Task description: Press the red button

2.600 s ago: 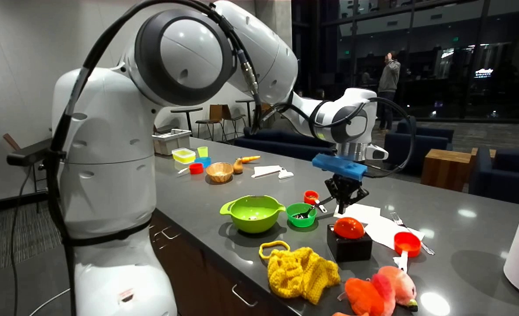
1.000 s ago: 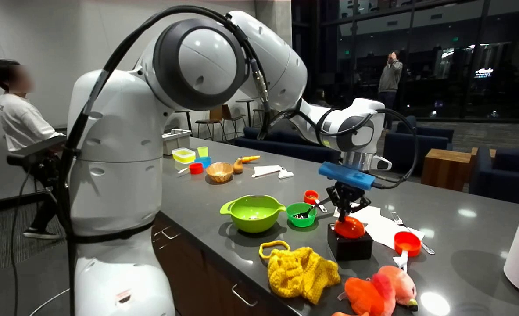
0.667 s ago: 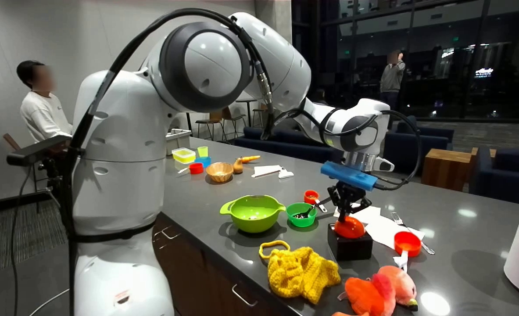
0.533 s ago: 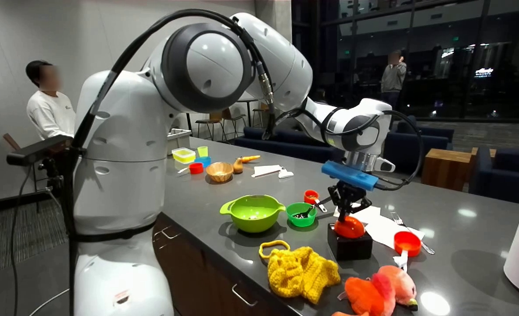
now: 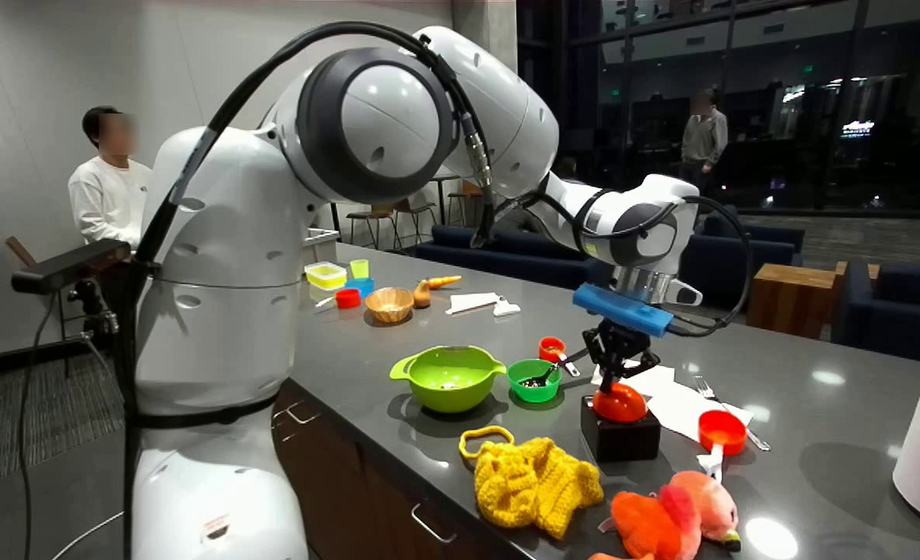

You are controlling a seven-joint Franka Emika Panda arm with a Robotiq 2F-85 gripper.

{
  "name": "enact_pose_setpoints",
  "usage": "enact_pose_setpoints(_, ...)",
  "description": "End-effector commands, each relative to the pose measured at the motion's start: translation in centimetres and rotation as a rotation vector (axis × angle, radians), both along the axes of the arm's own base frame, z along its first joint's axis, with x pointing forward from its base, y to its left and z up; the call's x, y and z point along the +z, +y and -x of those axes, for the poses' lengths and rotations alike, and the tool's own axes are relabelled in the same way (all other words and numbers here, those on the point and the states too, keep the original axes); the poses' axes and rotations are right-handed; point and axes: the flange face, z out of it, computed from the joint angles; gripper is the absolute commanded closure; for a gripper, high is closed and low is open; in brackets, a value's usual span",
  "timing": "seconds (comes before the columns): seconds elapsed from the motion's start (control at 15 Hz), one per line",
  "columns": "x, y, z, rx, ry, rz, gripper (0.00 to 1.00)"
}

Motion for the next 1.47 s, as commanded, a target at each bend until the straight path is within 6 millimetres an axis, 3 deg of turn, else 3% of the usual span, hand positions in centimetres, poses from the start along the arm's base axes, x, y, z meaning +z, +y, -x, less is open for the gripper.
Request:
enact_pose_setpoints(0.0, -0.8, 0.2, -0.5, 0.011, -0.003, -0.003, 1.0)
enact_pose_setpoints(1.13, 3.2, 0.8, -0.6, 0.04, -0.079, 0.087, 1.0)
enact_pose_setpoints(1.4, 5.9, 1.5, 0.8, -0.007, -0.094, 0.081, 1.0)
